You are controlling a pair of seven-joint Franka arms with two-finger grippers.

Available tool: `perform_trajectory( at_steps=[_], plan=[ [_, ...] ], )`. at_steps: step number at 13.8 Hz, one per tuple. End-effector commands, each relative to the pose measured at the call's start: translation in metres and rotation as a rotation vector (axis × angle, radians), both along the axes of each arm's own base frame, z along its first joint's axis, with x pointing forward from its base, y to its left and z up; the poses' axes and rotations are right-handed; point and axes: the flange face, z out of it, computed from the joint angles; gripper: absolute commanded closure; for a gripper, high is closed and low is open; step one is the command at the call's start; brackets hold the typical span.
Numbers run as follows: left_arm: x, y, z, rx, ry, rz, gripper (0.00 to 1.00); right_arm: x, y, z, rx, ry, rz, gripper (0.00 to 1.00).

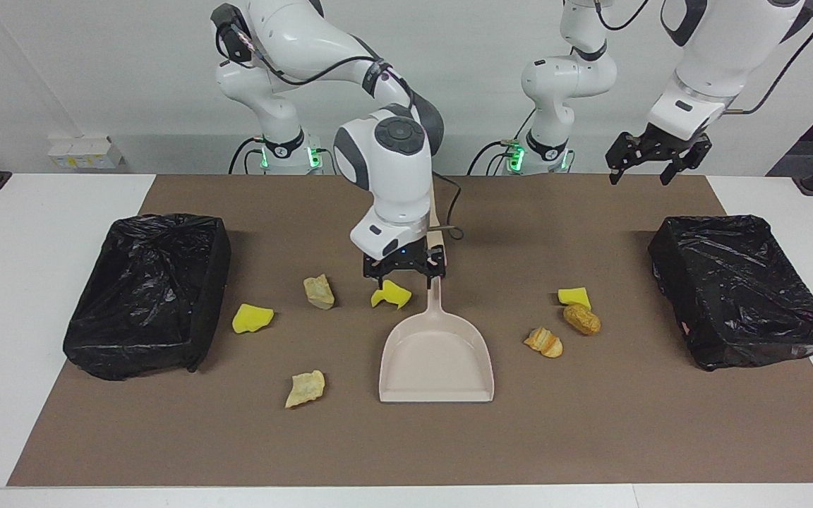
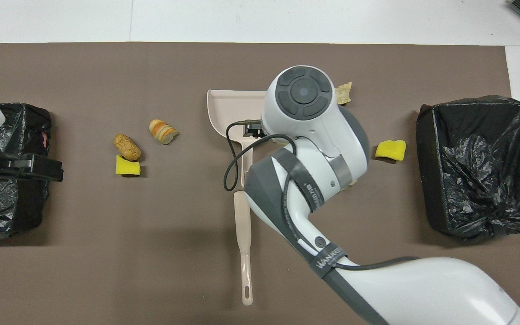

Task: Sweep and dump trash in bin
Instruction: 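Reach the right gripper to the dustpan handle and grasp it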

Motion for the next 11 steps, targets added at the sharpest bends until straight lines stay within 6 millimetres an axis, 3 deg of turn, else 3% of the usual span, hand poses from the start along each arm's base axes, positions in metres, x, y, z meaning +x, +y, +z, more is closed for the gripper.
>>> perform_trajectory(
  at_steps=[1, 3, 7, 11],
  plan=[
    [-0.025, -0.024, -0.017, 0.011, 0.022, -0.063, 0.0, 0.012, 0.03, -0.024, -0.008, -0.036, -0.017, 0.15],
    [-0.044, -0.036, -0.025, 0.007, 0.042, -0.088, 0.0, 0.009, 0.037, -0.034, -0.007, -0.027, -0.004, 0.18],
    [-0.068, -0.042, -0.038, -0.038, 0.084, -0.086, 0.0, -0.006, 0.056, -0.062, -0.024, 0.004, 0.027, 0.18],
    [-0.076, -0.049, -0.039, -0.041, 0.087, -0.103, 0.0, -0.004, 0.056, -0.059, -0.006, -0.017, 0.028, 0.18]
  ],
)
